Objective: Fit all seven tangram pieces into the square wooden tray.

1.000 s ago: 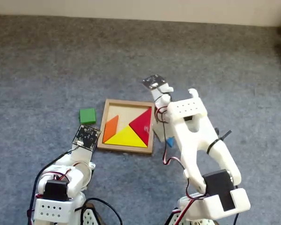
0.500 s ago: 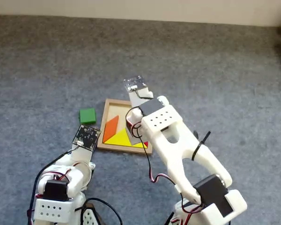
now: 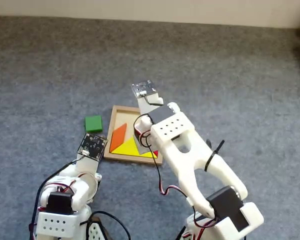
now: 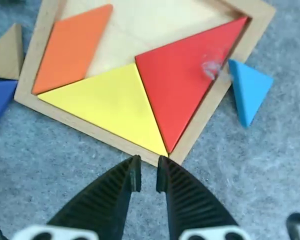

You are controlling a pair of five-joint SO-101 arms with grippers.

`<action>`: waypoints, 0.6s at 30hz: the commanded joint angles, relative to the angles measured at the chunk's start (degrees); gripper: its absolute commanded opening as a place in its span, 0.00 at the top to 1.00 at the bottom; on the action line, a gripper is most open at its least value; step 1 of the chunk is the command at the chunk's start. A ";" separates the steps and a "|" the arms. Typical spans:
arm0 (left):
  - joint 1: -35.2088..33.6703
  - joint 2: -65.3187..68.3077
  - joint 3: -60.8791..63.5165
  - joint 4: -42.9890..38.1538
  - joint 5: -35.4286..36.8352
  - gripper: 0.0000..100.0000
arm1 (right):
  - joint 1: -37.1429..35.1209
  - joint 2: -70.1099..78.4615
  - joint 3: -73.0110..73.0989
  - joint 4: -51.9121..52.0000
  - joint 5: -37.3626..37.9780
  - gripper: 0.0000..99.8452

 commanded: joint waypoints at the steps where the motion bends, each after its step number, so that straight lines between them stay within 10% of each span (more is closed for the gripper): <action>1: -0.04 -2.15 1.10 0.35 -0.18 0.99 | 3.38 -2.59 -3.82 -1.10 -0.35 0.94; 18: -0.04 -2.15 1.10 0.35 -0.18 0.99 | 15.43 12.00 -5.85 -11.82 6.51 0.79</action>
